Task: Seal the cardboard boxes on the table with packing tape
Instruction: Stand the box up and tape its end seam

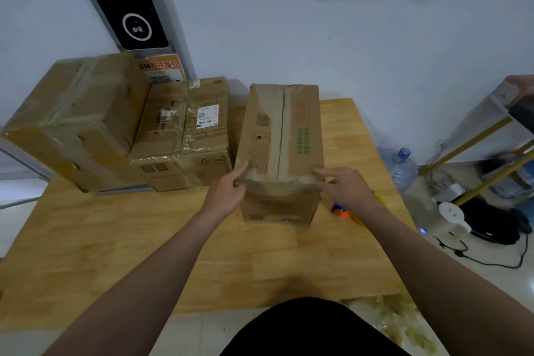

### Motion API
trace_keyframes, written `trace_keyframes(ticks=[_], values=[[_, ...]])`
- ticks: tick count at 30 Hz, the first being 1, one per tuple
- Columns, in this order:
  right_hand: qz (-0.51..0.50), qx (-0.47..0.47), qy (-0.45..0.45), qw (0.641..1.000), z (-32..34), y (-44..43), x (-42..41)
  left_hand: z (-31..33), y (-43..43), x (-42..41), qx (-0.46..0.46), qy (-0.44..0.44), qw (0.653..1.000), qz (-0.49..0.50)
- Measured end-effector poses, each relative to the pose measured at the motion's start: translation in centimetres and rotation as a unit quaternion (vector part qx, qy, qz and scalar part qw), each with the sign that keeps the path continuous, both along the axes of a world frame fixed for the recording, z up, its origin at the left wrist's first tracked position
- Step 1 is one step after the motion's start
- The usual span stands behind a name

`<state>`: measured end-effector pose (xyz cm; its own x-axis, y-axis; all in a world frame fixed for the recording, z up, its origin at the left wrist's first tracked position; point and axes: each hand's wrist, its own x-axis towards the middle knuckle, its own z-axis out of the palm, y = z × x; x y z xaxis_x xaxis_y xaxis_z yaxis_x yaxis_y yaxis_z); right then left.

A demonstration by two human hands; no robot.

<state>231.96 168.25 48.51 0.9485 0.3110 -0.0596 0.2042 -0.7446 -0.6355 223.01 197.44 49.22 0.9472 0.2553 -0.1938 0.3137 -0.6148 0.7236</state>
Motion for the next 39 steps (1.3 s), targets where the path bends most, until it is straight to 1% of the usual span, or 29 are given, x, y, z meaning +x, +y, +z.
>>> trace_keyframes(ticks=[5,8,10,13,15,17,18,19,22,24,27,29,33,39], values=[[0.079,-0.087,0.023,0.993,1.5,-0.7,-3.5,1.1,-2.8,-5.0,0.058,-0.015,0.996,0.064],[0.119,-0.116,0.016,0.986,2.4,-1.2,-6.4,1.7,-3.8,-7.9,0.075,0.016,0.994,0.076],[0.139,-0.12,0.026,0.983,3.2,-1.7,-8.6,2.4,-4.7,-10.2,0.081,0.038,0.992,0.086],[0.192,-0.125,0.038,0.973,3.3,-2.0,-12.0,2.8,-5.2,-13.6,0.116,0.065,0.985,0.109],[0.254,-0.097,0.077,0.959,3.0,-1.7,-14.2,2.9,-4.8,-15.4,0.16,0.105,0.973,0.133],[0.302,-0.042,0.142,0.942,3.0,-1.4,-15.9,2.6,-4.2,-16.6,0.208,0.145,0.957,0.143],[0.312,-0.015,0.161,0.936,3.0,-1.3,-16.4,2.6,-4.4,-17.1,0.229,0.144,0.953,0.136],[0.311,0.001,0.159,0.937,2.9,-1.2,-16.5,2.7,-5.1,-17.4,0.232,0.131,0.956,0.12],[0.271,0.012,0.12,0.955,2.7,-0.9,-15.9,3.6,-8.7,-17.1,0.187,0.104,0.976,0.043],[0.229,-0.006,0.086,0.97,2.7,-0.7,-15.1,3.6,-11.5,-16.0,0.154,0.127,0.98,0.0],[0.177,-0.052,0.042,0.982,3.2,-0.2,-14.2,2.4,-13.9,-14.2,0.172,0.174,0.968,-0.058],[0.17,-0.071,0.035,0.982,3.5,0.2,-13.5,2.1,-14.4,-13.8,0.183,0.178,0.965,-0.067],[0.163,-0.115,0.024,0.98,4.1,2.0,-12.1,1.9,-11.6,-14.9,0.181,0.168,0.964,-0.102],[0.198,-0.172,-0.044,0.964,4.2,5.5,-11.4,3.3,-1.6,-19.7,0.202,0.162,0.947,-0.193]])
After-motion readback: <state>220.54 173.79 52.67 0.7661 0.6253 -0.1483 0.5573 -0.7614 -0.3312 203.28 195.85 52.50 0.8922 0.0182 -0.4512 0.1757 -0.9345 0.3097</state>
